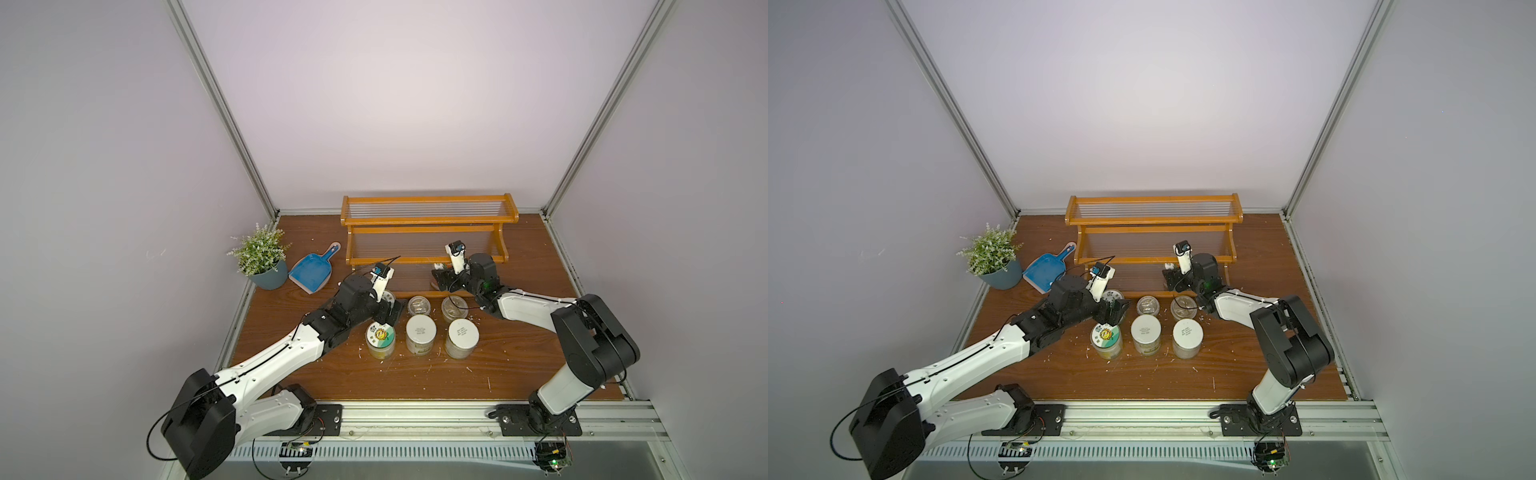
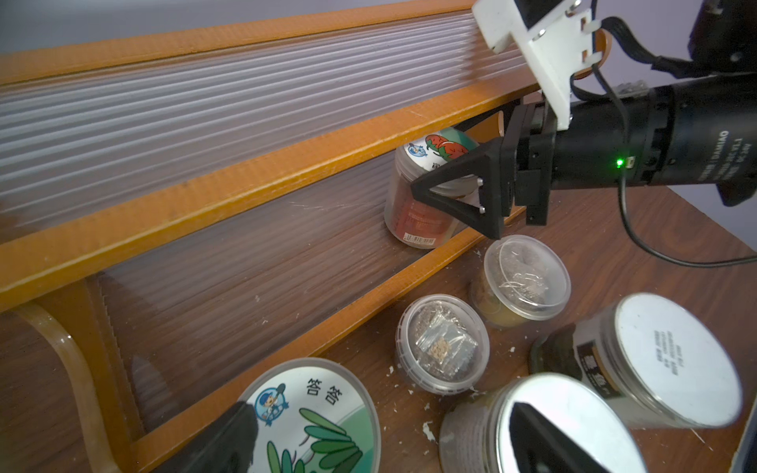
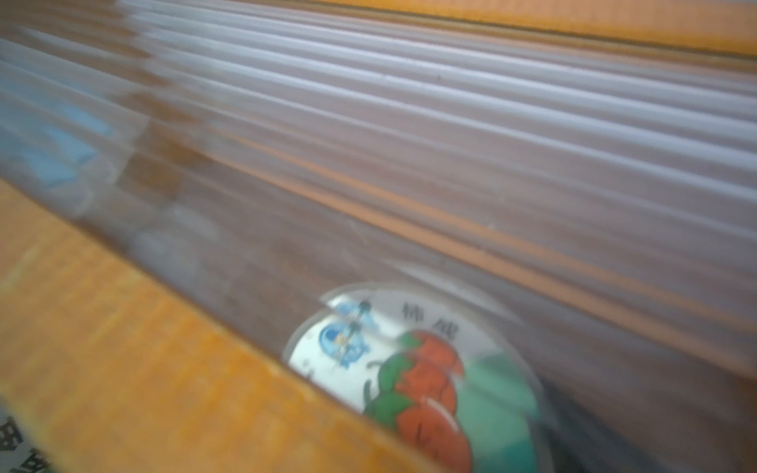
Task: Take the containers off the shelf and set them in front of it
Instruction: 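Pick up a container from the shelf.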
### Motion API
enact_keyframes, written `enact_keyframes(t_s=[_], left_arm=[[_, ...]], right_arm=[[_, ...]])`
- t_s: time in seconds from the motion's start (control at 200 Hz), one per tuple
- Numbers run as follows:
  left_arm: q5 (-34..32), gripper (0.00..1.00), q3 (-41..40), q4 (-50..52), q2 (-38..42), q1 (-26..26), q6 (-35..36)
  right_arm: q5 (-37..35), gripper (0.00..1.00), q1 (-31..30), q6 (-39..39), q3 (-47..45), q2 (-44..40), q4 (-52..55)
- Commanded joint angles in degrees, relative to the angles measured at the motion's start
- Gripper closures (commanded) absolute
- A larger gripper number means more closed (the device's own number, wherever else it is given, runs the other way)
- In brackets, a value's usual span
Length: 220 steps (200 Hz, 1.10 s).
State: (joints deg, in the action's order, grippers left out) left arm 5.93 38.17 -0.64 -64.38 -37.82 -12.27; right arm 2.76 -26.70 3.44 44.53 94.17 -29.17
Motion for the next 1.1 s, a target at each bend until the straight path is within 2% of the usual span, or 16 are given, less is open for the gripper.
enact_keyframes(t_s=[0.0,0.19,0.475,0.661,0.921,0.991,1.096], left_arm=[[0.7,0.01,-0.4,-0.6,-0.6,0.8,-0.3],[0.8,0.01,-0.4,-0.8,-0.8,0.7,-0.2],[1.1,0.01,-0.4,-0.8,-0.9,0.7,-0.3],[1.1,0.01,-0.6,-0.9,-1.1,0.7,-0.3],[1.1,0.01,-0.5,-0.9,-1.5,0.7,-0.2],[1.0,0.01,-0.4,-0.8,-1.5,0.7,-0.2],[1.2,0.01,-0.4,-0.8,-1.7,0.7,-0.1]], right_arm=[[-2.3,0.17,-1.0,-1.5,0.4,-2.7,-3.0],[-6.3,0.18,-3.1,-0.6,1.4,-5.2,0.1],[-13.0,0.19,-3.2,5.3,-1.8,-6.5,-6.1],[-13.7,0.18,-3.2,4.4,-0.6,-5.1,-5.5],[-14.0,0.10,-3.2,-1.9,-2.4,-1.4,-7.8],[-14.3,0.01,-3.3,-2.4,-3.1,-1.8,-8.2],[-14.7,0.01,-3.4,-2.6,-3.2,-2.8,-7.5]])
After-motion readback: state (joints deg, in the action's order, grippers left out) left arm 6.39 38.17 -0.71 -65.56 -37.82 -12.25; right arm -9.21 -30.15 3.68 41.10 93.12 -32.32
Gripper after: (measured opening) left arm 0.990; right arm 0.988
